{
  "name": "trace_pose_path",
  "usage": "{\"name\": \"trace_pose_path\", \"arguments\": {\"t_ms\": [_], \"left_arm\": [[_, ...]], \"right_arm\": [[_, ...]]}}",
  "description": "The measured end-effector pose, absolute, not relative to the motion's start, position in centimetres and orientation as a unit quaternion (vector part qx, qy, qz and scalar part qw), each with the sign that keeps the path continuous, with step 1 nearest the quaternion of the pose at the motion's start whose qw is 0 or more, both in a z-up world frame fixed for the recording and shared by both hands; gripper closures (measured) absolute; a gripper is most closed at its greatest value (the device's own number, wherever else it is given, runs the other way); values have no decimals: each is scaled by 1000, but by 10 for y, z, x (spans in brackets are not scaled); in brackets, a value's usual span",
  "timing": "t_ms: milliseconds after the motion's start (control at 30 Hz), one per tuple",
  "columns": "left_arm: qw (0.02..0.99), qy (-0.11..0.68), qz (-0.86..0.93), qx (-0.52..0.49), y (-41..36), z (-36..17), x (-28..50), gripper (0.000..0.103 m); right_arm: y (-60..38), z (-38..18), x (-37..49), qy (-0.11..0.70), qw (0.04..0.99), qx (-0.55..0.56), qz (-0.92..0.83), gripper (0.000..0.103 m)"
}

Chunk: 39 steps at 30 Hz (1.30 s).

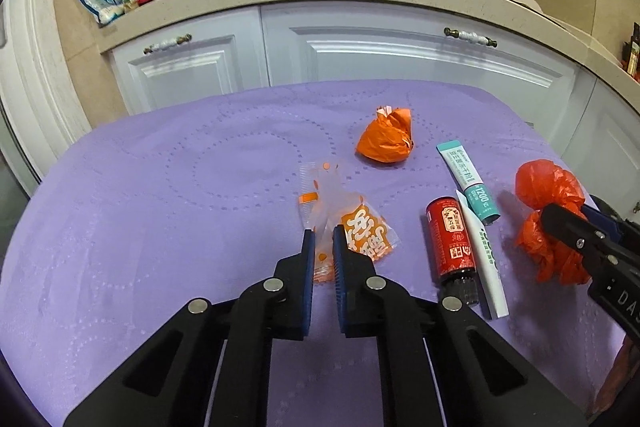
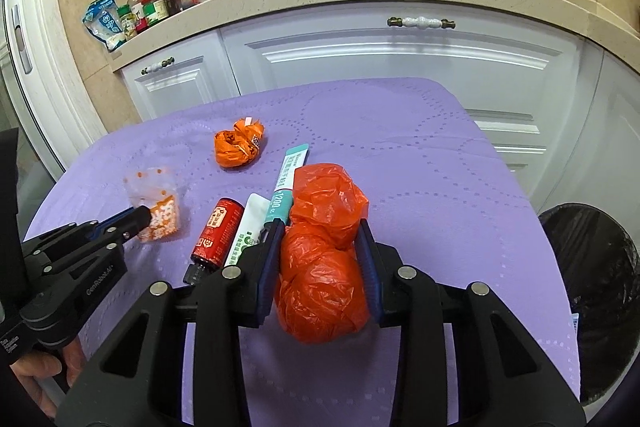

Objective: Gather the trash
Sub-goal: 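Carry snack bag and orange bags over the black bin and open both tools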

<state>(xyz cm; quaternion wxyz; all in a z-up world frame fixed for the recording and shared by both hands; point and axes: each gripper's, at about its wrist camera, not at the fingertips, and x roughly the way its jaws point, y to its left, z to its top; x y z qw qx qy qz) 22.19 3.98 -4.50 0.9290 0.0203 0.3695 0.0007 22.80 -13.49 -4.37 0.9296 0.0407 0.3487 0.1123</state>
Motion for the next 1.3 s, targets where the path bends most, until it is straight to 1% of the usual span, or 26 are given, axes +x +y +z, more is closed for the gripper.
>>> {"name": "trace_pose_path", "arguments": {"t_ms": [567, 1067, 1300], "left_arm": [[942, 334, 27, 8, 44, -25, 162, 94], [949, 316, 19, 13, 19, -18, 115, 94], [953, 304, -2, 16, -9, -11, 101, 94]], "right_arm": [[-165, -35, 180, 316, 943, 44, 95, 68], [-196, -30, 125, 299, 951, 45, 67, 68], [-222, -27, 102, 286, 956, 48, 49, 68]]}}
